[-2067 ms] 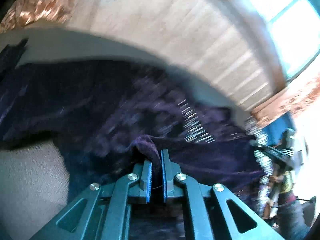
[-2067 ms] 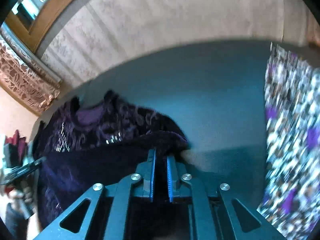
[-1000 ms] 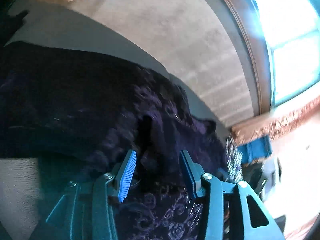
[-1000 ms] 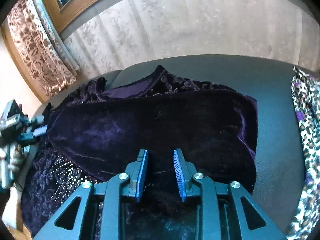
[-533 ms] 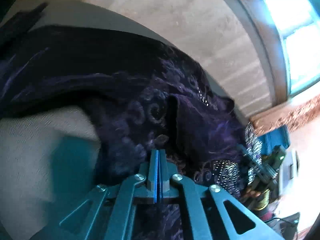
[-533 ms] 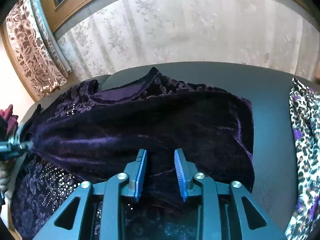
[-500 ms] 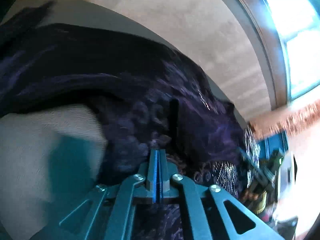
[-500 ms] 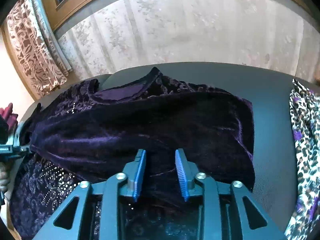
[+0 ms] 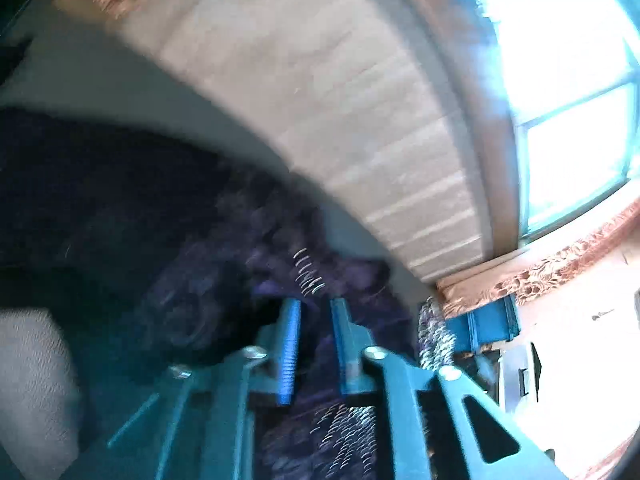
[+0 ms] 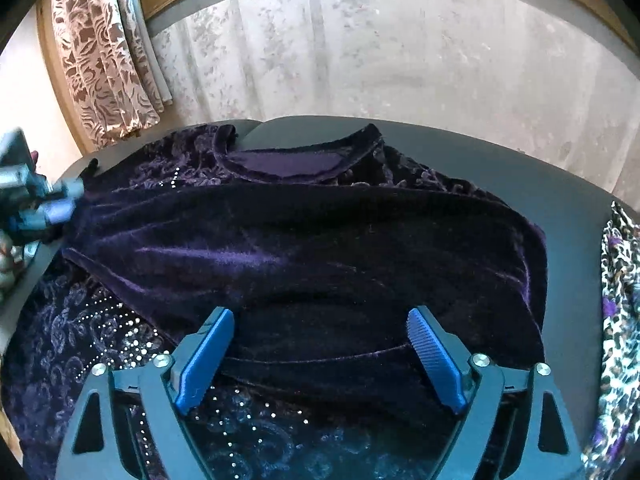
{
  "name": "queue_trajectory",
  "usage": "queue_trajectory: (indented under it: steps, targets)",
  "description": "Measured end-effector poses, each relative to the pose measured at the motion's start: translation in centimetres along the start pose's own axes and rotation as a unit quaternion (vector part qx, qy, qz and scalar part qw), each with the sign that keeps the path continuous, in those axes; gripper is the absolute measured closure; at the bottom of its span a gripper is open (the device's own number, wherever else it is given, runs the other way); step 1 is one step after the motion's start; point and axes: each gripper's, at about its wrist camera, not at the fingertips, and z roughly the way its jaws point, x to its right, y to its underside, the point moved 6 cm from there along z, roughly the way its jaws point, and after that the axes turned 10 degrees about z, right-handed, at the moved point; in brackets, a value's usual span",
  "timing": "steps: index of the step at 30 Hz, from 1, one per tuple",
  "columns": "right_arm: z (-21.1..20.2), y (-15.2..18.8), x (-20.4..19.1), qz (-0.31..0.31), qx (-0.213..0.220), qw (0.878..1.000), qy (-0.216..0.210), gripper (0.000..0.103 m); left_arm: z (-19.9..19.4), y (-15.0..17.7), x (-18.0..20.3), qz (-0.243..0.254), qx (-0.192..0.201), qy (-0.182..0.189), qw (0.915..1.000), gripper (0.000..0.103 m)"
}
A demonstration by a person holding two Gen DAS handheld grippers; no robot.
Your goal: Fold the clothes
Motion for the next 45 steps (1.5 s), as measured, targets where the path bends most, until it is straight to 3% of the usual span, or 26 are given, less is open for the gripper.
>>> queue_trajectory:
  steps: [2, 3, 4, 6, 13, 17, 19, 21, 24, 27, 28, 30, 31, 35, 38, 40, 43, 45]
  targets:
    - [0.0, 0.0, 0.0, 0.001, 0.000, 1.000, -0.001, 0.013, -0.6, -1.1, -0.7, 0.008, 0.007, -0.086, 0.9962, 0.092]
    - [0.0, 0.0, 0.0, 0.001, 0.000, 1.000, -0.001, 0.013, -0.9, -1.2, -1.0, 0.007, 0.006, -0.098, 0.9951, 0.094]
    - [0.0, -0.1, -0.1, -0.001, 0.001, 1.000, 0.001, 0.013, -1.2, -1.1, -1.3, 0.001, 0.002, -0.089, 0.9961, 0.093]
    - [0.0, -0.1, -0.1, -0.002, 0.001, 1.000, 0.002, 0.013, -1.9, -0.7, -2.0, -0.009, -0.006, -0.070, 0.9975, 0.079]
    - [0.1, -0.1, -0.1, -0.001, 0.002, 1.000, 0.002, 0.012, -2.3, 3.4, -1.1, 0.041, -0.042, -0.028, 0.9979, 0.058]
    - [0.1, -0.1, -0.1, -0.003, 0.002, 1.000, 0.006, 0.012, -0.2, 4.2, -0.5, 0.079, -0.046, -0.051, 0.9945, 0.056]
    - [0.2, -0.1, -0.1, -0.003, 0.002, 1.000, 0.006, 0.011, 0.8, 4.3, 0.1, 0.093, -0.056, -0.046, 0.9930, 0.063]
    - [0.2, -0.1, 0.0, -0.002, 0.002, 1.000, 0.006, 0.011, 1.0, 3.8, 1.1, 0.099, -0.057, -0.035, 0.9929, 0.101]
    - [0.2, 0.0, 0.0, 0.000, 0.002, 1.000, 0.004, 0.011, -1.1, 1.9, 2.3, 0.092, -0.022, -0.027, 0.9951, 0.099]
    - [0.2, 0.0, 0.0, 0.002, 0.003, 1.000, 0.001, 0.010, -2.8, 1.0, 3.1, 0.126, -0.012, -0.064, 0.9899, 0.096]
    - [0.1, 0.0, 0.0, 0.003, 0.003, 1.000, 0.000, 0.010, -2.6, 1.2, 2.9, 0.150, -0.025, -0.111, 0.9821, 0.094]
    - [0.1, 0.0, 0.1, 0.003, 0.003, 1.000, -0.001, 0.009, -2.0, 2.1, 1.2, 0.180, -0.062, -0.215, 0.9581, 0.086]
    - [0.1, -0.1, 0.1, 0.003, 0.003, 1.000, -0.002, 0.009, -1.7, 2.5, 0.0, 0.168, -0.078, -0.232, 0.9550, 0.086]
    - [0.1, -0.1, 0.1, 0.005, 0.003, 1.000, -0.003, 0.009, -2.7, 3.2, -2.6, 0.090, -0.069, -0.213, 0.9704, 0.082]
    - [0.0, -0.1, 0.1, 0.007, 0.003, 1.000, -0.006, 0.008, -2.8, 3.0, -2.7, 0.061, -0.060, -0.187, 0.9786, 0.077]
    - [0.0, 0.0, 0.0, 0.008, 0.003, 1.000, -0.007, 0.008, -2.3, 2.4, -1.4, 0.070, -0.039, -0.167, 0.9827, 0.075]
    - [0.0, 0.0, -0.1, 0.009, 0.002, 1.000, -0.007, 0.007, -0.4, 2.0, 1.7, 0.094, -0.026, -0.107, 0.9895, 0.065]
    - [-0.1, 0.0, -0.1, 0.014, 0.003, 1.000, -0.013, 0.006, 1.6, 2.2, 3.5, 0.130, -0.034, -0.104, 0.9855, 0.063]
